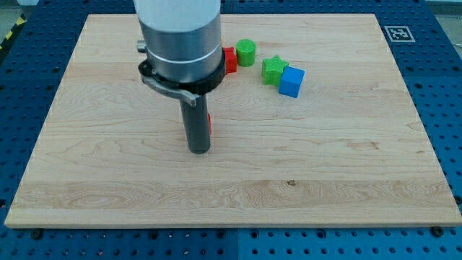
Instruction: Place the red circle below the blue triangle
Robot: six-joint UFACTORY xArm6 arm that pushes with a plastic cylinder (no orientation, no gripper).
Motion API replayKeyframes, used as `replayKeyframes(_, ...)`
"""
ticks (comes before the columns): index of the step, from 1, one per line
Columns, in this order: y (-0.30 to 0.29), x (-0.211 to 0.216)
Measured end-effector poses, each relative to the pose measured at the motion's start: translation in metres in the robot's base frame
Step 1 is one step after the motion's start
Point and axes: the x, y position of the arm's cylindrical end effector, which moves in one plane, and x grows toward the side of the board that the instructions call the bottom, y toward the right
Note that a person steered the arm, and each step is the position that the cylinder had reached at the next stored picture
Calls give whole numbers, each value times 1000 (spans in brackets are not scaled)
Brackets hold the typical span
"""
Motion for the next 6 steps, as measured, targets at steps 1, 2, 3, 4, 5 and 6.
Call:
replayKeyframes(1, 0, -19)
replayKeyframes(2, 0, -32)
replayKeyframes(3, 0, -36)
replayKeyframes(4, 0, -34)
replayKeyframes(5, 16, -18)
replayKeyframes(6, 42, -20)
